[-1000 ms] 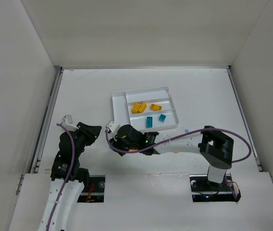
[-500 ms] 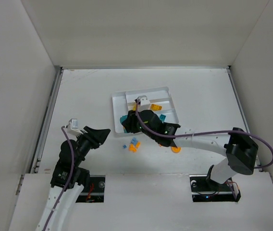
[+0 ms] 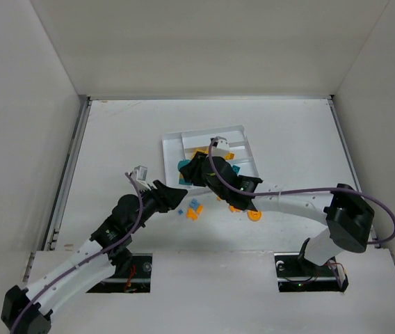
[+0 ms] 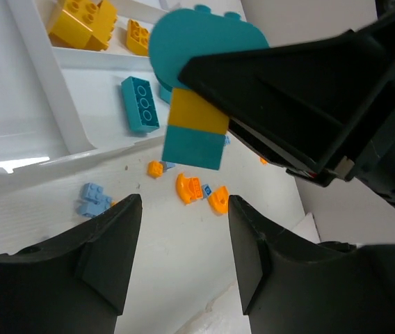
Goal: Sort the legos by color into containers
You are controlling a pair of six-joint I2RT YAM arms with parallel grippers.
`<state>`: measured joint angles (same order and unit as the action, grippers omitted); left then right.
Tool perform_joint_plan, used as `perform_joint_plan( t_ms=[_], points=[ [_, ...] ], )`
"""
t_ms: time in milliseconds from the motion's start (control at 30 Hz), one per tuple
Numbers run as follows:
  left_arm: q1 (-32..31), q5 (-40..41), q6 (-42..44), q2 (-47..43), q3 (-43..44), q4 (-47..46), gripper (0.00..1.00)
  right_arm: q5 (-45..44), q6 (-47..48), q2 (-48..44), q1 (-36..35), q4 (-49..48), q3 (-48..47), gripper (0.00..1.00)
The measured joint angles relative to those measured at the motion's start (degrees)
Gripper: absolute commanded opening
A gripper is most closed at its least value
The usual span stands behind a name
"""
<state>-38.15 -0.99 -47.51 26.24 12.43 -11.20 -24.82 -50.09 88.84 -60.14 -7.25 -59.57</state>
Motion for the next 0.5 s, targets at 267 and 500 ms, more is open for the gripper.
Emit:
perform_joint_plan(
  t_ms=[267, 500],
  points=[
    [-9.7, 11.6, 5.8, 7.9, 0.0, -8.8, 0.49, -0.1, -4.0, -1.1, 1.7, -0.9, 3.0, 0.22],
    [-10.4, 18.0, 10.1, 12.3, 0.4, -12.0, 0.49, 2.8, -7.2, -3.8, 3.2, -3.0, 6.1, 0.22]
  ],
)
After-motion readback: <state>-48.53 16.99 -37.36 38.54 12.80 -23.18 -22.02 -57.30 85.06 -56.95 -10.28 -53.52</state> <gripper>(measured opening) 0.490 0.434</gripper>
